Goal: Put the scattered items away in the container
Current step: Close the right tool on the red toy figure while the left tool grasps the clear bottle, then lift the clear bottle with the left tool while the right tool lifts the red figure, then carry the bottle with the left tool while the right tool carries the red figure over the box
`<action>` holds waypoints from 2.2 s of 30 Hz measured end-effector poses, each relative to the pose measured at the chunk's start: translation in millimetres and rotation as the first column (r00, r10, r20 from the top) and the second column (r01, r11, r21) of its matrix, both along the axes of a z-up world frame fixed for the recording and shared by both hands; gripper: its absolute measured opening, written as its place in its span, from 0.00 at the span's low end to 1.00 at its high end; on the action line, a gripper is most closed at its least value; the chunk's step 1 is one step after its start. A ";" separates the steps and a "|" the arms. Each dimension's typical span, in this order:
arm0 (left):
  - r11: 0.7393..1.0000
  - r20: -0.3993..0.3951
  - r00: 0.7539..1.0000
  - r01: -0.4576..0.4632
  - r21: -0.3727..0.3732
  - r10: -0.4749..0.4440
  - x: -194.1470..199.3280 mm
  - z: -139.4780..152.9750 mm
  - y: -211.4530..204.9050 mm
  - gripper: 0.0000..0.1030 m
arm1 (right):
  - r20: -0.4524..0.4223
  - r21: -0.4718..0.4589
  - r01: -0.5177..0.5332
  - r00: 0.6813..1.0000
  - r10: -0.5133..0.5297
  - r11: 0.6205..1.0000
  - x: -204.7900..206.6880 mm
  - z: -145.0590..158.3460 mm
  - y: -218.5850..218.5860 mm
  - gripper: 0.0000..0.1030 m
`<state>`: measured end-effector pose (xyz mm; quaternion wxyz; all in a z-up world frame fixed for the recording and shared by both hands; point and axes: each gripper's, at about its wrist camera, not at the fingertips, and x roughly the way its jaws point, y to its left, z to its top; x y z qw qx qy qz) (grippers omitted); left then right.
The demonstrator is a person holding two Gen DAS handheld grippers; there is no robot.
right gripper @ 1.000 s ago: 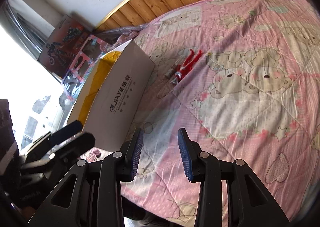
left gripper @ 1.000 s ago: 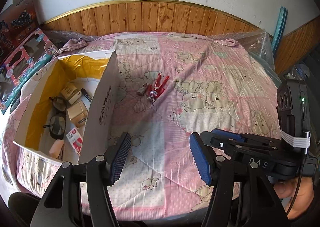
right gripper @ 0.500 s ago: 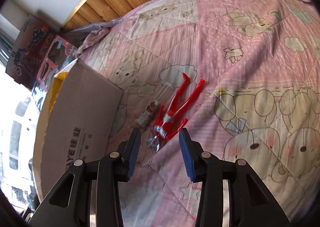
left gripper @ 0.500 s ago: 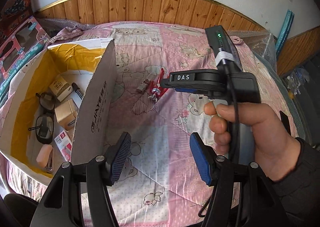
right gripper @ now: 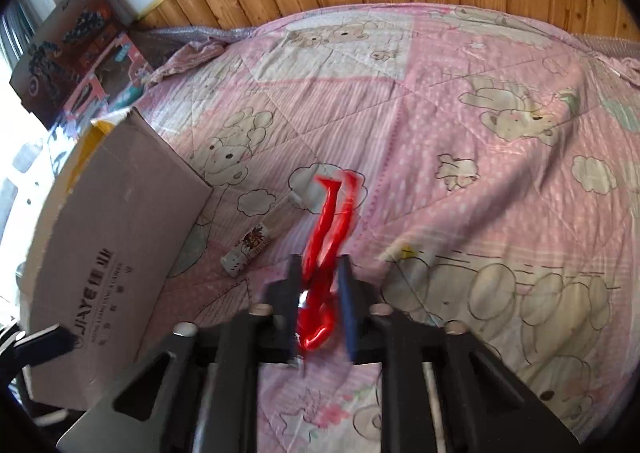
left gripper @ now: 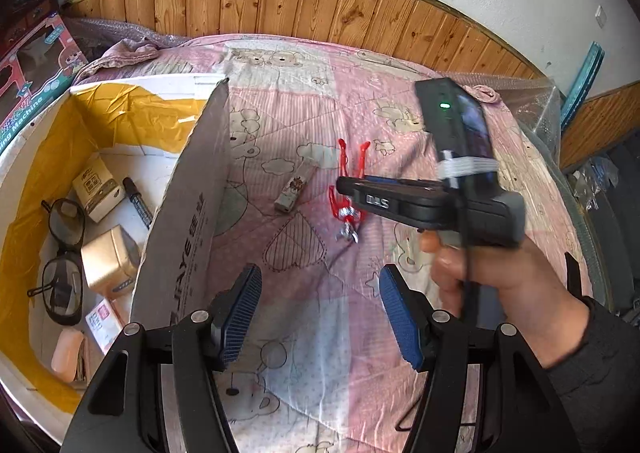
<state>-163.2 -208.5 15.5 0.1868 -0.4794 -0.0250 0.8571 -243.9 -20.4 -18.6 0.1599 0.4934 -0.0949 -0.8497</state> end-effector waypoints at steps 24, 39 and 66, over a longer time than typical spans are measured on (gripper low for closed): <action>0.986 -0.020 0.996 -0.088 -0.141 0.086 -126.0 -100.1 53.9 0.19 | 0.112 -0.023 0.070 0.992 -0.067 0.997 37.2 -37.7 53.1 0.30; 0.996 0.044 0.999 -0.007 -0.085 0.011 -2.0 -67.9 47.5 0.19 | 0.109 -0.112 0.059 0.993 -0.047 0.992 85.3 -11.9 62.0 0.30; 0.999 0.015 0.999 0.031 -0.031 -0.031 71.9 -62.7 47.8 0.19 | 0.019 -0.020 0.047 0.999 -0.047 0.999 135.1 -13.3 43.8 0.15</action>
